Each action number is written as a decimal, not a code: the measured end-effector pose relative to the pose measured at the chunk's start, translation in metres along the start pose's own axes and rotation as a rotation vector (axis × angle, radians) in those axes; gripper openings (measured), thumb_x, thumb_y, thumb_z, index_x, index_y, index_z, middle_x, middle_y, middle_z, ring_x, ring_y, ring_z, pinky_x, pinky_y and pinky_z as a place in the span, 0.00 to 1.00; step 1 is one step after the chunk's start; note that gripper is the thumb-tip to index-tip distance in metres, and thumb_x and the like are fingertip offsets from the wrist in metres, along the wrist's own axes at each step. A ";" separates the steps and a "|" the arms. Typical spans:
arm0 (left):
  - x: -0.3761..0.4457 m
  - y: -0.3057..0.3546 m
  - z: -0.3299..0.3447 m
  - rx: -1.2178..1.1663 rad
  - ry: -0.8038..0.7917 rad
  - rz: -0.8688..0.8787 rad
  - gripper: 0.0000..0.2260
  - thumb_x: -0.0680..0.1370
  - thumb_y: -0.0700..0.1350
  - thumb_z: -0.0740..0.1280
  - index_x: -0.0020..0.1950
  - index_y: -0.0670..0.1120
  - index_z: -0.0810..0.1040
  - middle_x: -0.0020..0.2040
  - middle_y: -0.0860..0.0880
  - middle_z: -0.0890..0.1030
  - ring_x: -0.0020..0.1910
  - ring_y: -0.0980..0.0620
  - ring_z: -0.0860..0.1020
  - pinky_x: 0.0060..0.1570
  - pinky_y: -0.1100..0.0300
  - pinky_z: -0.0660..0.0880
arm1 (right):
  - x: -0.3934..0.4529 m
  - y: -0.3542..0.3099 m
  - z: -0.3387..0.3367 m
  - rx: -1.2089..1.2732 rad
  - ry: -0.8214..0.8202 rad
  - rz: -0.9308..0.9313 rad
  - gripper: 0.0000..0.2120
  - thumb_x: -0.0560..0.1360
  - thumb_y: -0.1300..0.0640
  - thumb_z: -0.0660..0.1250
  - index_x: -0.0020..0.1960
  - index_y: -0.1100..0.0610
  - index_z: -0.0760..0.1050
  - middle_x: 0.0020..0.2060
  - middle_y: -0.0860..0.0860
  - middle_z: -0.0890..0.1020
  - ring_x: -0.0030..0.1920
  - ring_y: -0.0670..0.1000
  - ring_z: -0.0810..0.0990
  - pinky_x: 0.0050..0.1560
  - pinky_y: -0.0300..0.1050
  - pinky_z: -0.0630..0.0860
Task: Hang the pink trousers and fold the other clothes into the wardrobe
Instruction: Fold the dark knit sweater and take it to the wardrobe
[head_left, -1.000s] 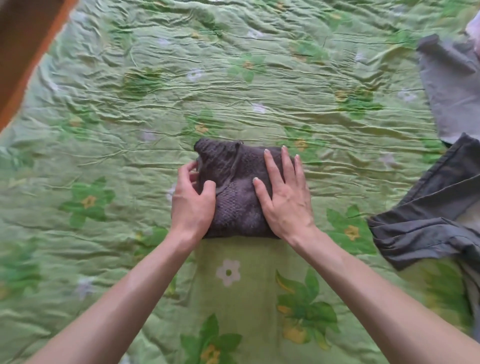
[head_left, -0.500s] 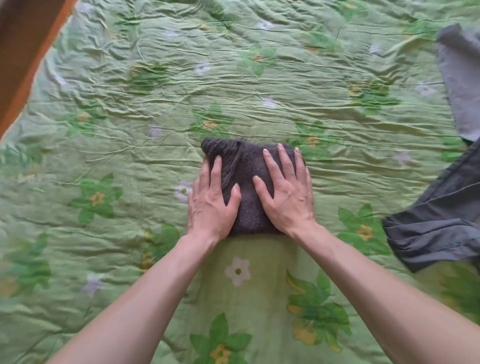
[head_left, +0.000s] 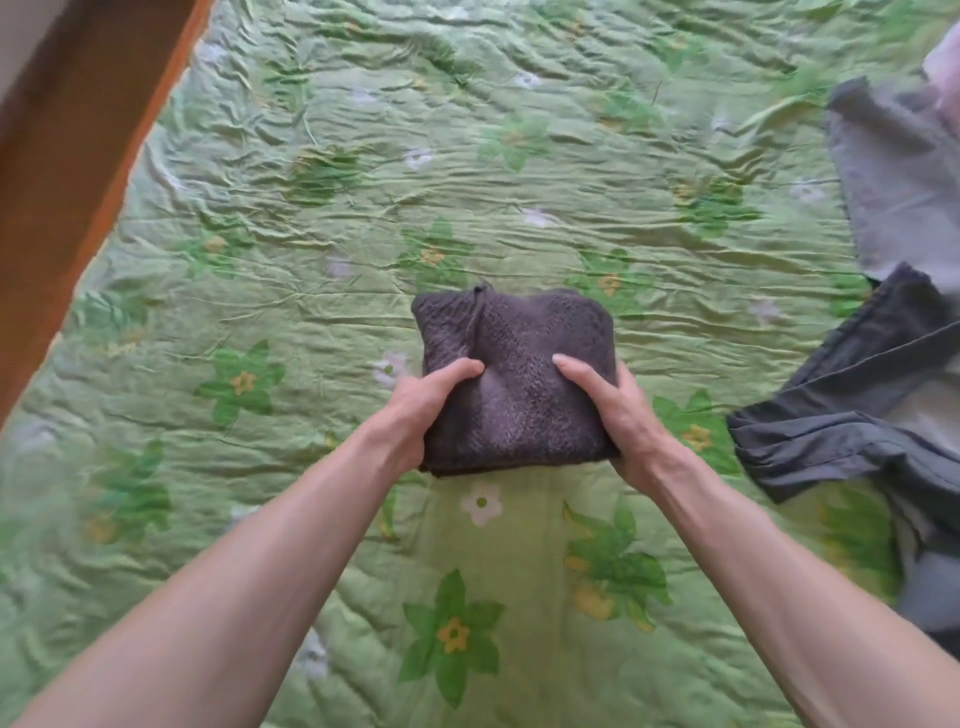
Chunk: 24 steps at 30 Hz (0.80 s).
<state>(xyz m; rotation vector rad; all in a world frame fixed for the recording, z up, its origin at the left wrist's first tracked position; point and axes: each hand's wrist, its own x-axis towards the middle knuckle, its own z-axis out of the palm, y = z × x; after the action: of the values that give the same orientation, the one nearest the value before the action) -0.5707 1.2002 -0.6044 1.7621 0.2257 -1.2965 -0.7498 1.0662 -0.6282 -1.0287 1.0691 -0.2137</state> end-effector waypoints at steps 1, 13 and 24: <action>-0.018 0.001 -0.003 -0.048 -0.065 -0.042 0.21 0.72 0.51 0.79 0.60 0.41 0.84 0.49 0.43 0.88 0.45 0.44 0.88 0.46 0.50 0.84 | -0.019 -0.008 -0.002 -0.007 0.007 -0.003 0.41 0.62 0.39 0.82 0.70 0.50 0.71 0.60 0.52 0.85 0.55 0.51 0.87 0.58 0.54 0.83; -0.257 0.025 0.015 -0.069 -0.463 -0.007 0.30 0.74 0.56 0.78 0.72 0.45 0.75 0.63 0.41 0.85 0.60 0.43 0.85 0.58 0.49 0.83 | -0.296 -0.117 -0.039 0.235 0.157 -0.116 0.27 0.70 0.52 0.79 0.67 0.53 0.77 0.59 0.54 0.86 0.60 0.57 0.85 0.65 0.61 0.79; -0.444 -0.012 0.120 0.071 -0.504 0.355 0.34 0.68 0.60 0.76 0.71 0.53 0.70 0.63 0.48 0.83 0.56 0.52 0.86 0.49 0.56 0.83 | -0.497 -0.115 -0.124 0.390 0.412 -0.249 0.29 0.68 0.42 0.80 0.68 0.45 0.79 0.62 0.50 0.85 0.63 0.55 0.84 0.68 0.62 0.76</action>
<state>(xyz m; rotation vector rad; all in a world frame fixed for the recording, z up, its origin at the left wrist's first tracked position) -0.8497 1.2713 -0.2455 1.3932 -0.4044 -1.4399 -1.0661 1.2270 -0.2416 -0.7747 1.2025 -0.8325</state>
